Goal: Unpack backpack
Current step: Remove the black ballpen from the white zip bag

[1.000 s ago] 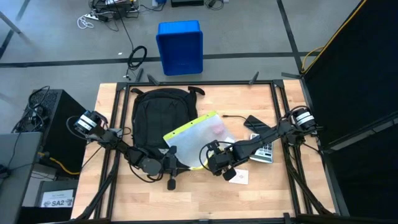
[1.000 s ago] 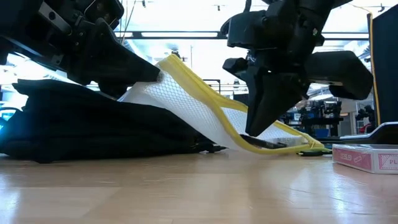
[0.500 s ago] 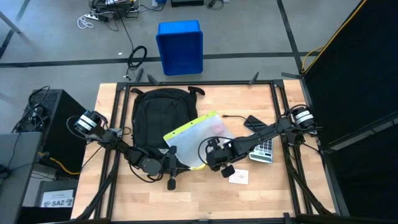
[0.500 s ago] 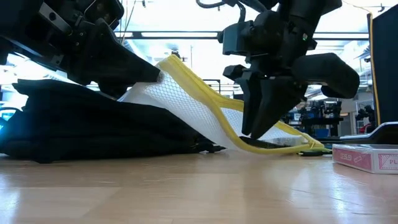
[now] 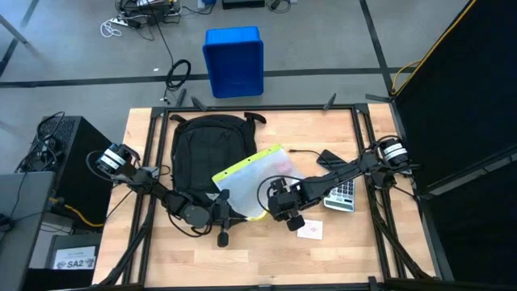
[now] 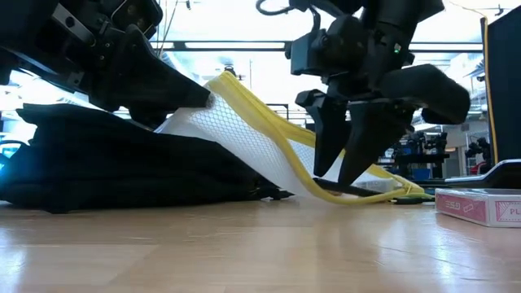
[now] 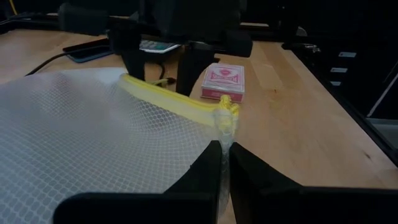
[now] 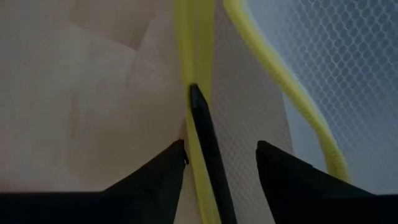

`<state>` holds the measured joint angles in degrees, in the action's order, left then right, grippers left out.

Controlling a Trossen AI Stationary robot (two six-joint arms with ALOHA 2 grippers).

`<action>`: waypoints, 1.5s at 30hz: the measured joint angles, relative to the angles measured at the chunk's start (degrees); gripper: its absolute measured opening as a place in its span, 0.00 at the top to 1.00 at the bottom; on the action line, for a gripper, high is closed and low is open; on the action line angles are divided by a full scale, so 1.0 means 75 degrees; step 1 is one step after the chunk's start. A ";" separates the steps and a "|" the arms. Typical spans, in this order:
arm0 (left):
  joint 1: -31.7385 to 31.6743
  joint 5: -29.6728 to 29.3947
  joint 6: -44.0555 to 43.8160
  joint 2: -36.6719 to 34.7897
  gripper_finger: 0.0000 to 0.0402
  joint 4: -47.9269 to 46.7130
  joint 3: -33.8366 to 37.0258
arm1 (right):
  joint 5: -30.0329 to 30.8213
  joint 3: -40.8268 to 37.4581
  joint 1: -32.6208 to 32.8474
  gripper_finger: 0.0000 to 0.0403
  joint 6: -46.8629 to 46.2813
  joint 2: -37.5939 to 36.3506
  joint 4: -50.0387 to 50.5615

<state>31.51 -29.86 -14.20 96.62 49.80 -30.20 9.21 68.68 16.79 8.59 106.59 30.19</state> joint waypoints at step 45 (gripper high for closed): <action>-0.0003 0.0002 0.0000 0.0000 1.00 -0.0006 0.0000 | -0.0177 -0.0786 0.0663 0.99 -0.0989 -0.1239 -0.0063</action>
<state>31.48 -29.85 -14.20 96.62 49.76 -30.20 7.88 62.78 21.76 1.17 97.30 29.72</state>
